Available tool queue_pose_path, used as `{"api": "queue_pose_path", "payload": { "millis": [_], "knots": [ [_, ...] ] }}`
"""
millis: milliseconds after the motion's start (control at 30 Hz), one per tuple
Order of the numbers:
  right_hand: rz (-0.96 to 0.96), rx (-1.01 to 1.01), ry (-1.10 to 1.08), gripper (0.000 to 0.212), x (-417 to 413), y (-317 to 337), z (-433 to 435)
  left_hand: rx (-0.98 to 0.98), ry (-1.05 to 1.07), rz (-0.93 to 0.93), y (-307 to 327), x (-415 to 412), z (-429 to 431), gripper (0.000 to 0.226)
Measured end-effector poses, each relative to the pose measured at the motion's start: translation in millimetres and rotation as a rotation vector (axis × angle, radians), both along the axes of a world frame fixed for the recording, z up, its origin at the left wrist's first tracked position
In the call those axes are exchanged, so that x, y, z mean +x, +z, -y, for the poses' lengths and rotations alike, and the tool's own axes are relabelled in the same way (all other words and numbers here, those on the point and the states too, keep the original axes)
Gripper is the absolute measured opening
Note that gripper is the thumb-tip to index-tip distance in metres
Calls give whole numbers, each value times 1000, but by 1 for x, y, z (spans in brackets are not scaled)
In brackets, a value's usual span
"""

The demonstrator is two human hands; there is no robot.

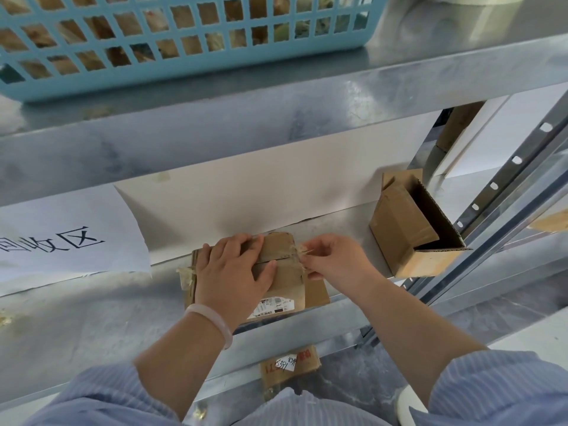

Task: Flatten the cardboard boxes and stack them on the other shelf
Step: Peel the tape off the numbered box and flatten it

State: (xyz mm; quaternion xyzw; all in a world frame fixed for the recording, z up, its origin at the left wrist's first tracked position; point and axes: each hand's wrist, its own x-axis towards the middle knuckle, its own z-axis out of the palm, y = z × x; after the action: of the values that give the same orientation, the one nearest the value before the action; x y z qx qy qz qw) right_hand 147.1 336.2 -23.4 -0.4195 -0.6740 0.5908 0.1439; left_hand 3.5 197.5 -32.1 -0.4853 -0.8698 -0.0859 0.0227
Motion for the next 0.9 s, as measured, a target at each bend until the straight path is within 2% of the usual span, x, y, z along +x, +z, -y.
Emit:
{"api": "queue_pose_path", "payload": {
  "millis": [100,233,433,500,533,667,800,900],
  "knots": [
    [18,-6,-20,12,-4,4,0,-12,6,-1,0,-1,0,70],
    [-82,-261,-58,9,-7,13,-1,-15,12,4,0,-1,-1,71],
    [-212,-501,-35,9,-8,22,-3,1,14,25,-1,-2,-1,71],
    [-242,-525,-57,10,-7,22,1,10,10,21,-2,-3,-1,68],
    [-227,-468,-52,10,-7,22,2,19,11,20,-2,-3,-1,67],
    [-110,-19,44,15,-13,27,11,52,16,43,-2,-3,-1,68],
    [-55,178,158,13,-32,36,17,102,18,93,-1,-2,-1,54],
    [-72,153,169,10,-38,39,15,198,26,164,1,-3,1,38]
  ]
}}
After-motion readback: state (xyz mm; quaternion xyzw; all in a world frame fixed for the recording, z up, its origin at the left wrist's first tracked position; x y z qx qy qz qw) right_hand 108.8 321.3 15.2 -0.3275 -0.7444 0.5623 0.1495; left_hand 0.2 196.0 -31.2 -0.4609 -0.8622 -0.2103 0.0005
